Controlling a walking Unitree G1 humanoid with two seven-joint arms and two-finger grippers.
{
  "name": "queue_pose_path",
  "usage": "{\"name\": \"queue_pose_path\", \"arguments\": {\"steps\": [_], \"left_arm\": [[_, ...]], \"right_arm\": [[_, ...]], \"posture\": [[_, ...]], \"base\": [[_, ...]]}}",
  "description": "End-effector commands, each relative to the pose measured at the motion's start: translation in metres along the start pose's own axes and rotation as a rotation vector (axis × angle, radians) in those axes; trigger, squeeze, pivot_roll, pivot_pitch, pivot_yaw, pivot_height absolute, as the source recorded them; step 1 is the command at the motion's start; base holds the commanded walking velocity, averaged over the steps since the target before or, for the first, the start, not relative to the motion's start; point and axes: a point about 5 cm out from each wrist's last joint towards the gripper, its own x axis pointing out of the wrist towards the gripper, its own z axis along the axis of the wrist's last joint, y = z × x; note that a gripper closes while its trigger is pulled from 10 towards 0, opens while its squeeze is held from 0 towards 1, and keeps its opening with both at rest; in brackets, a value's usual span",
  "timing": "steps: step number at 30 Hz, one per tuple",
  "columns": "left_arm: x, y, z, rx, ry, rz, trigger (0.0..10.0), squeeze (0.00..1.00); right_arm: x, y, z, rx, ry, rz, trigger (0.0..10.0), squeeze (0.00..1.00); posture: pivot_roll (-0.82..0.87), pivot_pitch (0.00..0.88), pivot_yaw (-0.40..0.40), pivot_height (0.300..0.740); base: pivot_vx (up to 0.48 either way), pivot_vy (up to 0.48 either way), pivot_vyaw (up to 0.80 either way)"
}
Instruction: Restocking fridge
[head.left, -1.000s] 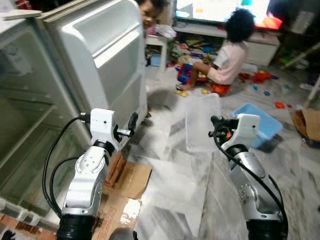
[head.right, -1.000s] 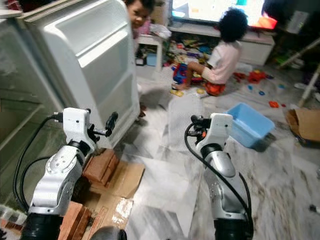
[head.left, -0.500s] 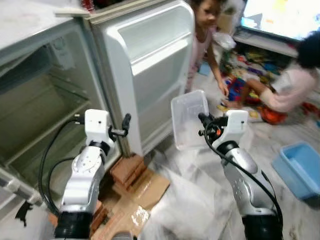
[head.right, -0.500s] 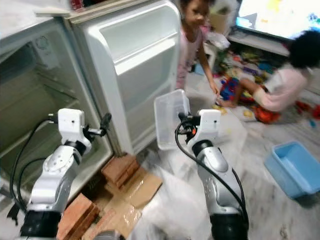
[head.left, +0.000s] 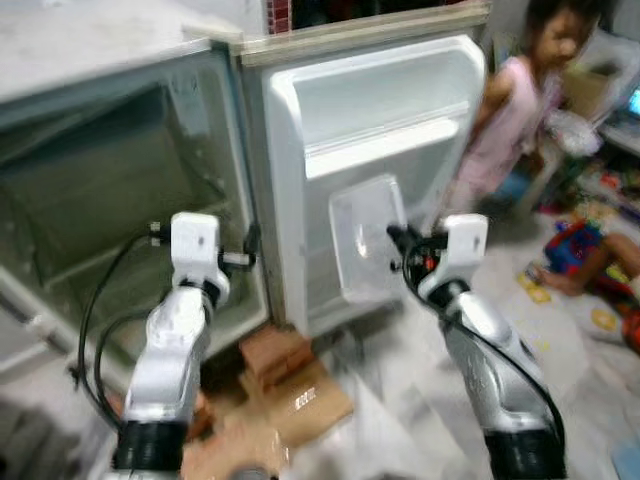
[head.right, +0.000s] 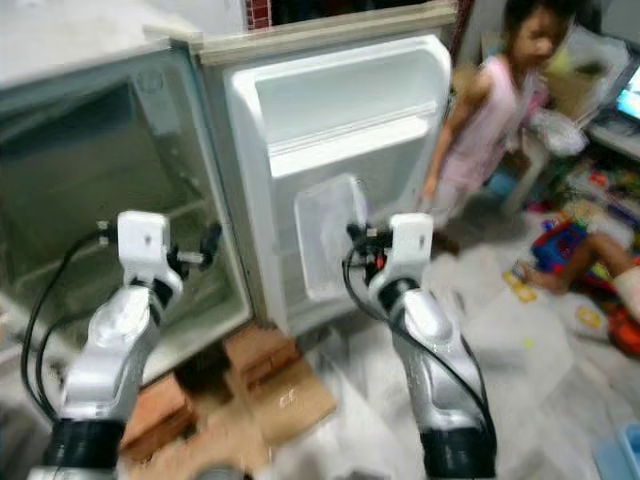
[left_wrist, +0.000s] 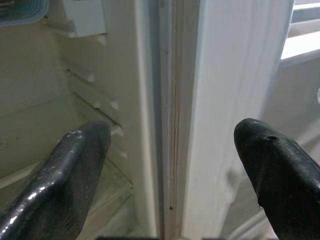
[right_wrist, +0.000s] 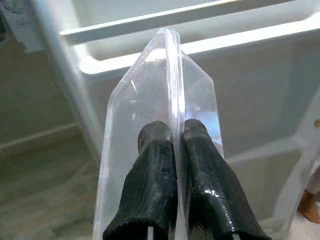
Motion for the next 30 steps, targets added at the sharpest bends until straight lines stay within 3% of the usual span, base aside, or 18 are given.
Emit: {"name": "queue_pose_path", "arguments": {"steps": [1,11,19,25,30], "left_arm": [[0.003,-0.007,0.003,0.006,-0.005,-0.015,10.0,0.00],[0.004,-0.001,0.002,-0.033,0.005,0.060,10.0,0.00],[0.004,-0.007,0.002,-0.069,0.009,0.030,10.0,0.00],[0.003,-0.018,0.005,-0.073,-0.010,-0.047,10.0,0.00],[0.004,-0.019,0.003,-0.058,0.007,-0.047,10.0,0.00]], "right_arm": [[-0.001,-0.006,0.005,-0.007,-0.010,-0.010,10.0,0.00],[-0.001,-0.004,0.003,-0.012,0.007,0.025,10.0,0.00],[-0.001,0.001,-0.002,-0.006,0.039,0.076,10.0,0.00],[-0.002,0.002,-0.005,-0.006,0.057,0.091,10.0,0.00],[-0.004,-0.003,-0.005,-0.031,0.066,0.071,10.0,0.00]], "posture": [[-0.02,0.000,0.011,0.740],[-0.01,0.000,0.008,0.740],[-0.01,0.000,0.008,0.740],[-0.01,0.000,0.006,0.740],[-0.01,0.000,0.007,0.740]], "base": [[0.000,-0.420,0.80],[0.076,-0.081,0.80],[0.000,0.000,0.63],[0.000,0.414,0.00],[0.000,0.452,0.00]]}}
